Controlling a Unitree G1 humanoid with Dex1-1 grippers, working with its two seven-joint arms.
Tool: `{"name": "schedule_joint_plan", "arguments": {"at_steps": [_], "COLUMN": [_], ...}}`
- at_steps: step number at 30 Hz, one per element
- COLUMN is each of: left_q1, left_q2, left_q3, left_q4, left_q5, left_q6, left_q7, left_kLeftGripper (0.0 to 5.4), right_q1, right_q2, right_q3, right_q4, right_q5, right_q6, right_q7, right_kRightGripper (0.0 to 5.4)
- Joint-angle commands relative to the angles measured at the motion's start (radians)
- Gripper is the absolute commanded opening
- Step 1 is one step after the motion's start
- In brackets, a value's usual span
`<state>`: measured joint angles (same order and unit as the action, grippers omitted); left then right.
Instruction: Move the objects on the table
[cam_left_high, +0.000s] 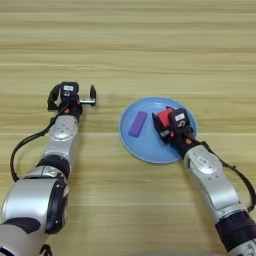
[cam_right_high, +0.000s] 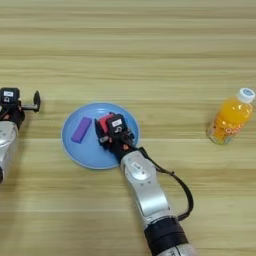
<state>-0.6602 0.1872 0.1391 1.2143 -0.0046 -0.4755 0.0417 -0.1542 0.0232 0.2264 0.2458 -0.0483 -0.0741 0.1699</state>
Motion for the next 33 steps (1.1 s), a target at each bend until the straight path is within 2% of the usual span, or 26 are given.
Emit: {"name": "schedule_joint_plan", "arguments": {"at_steps": [1, 15, 16, 18, 29, 33], "left_q1": [-0.002, -0.002, -0.002, -0.002, -0.001, -0.001], "left_q2": [-0.001, -0.003, -0.003, -0.003, -0.004, -0.005], "left_q3": [-0.006, -0.009, -0.009, -0.009, -0.009, -0.009], "left_q4": [-0.005, -0.007, -0.007, -0.006, -0.008, -0.008], "left_q5": [0.013, 0.013, 0.013, 0.013, 0.013, 0.013], "left_q6": [0.005, 0.004, 0.004, 0.004, 0.003, 0.002], "left_q7": [0.005, 0.008, 0.008, 0.008, 0.009, 0.01], "left_kLeftGripper": [5.4, 5.4, 5.4, 5.4, 5.4, 5.4], "right_q1": [-0.01, -0.008, -0.008, -0.008, -0.003, 0.001], "right_q2": [0.006, 0.006, 0.006, 0.005, 0.005, 0.0], "right_q3": [0.005, 0.022, 0.024, 0.026, 0.015, -0.009], "right_q4": [0.033, 0.043, 0.043, 0.045, 0.04, 0.012], "right_q5": [0.0, -0.011, -0.013, -0.016, -0.022, -0.009], "right_q6": [0.003, -0.001, -0.001, 0.0, 0.001, -0.004], "right_q7": [0.017, 0.027, 0.026, 0.024, 0.014, 0.009], "right_kRightGripper": [2.23, 2.23, 2.59, 2.65, 4.11, 4.54]}}
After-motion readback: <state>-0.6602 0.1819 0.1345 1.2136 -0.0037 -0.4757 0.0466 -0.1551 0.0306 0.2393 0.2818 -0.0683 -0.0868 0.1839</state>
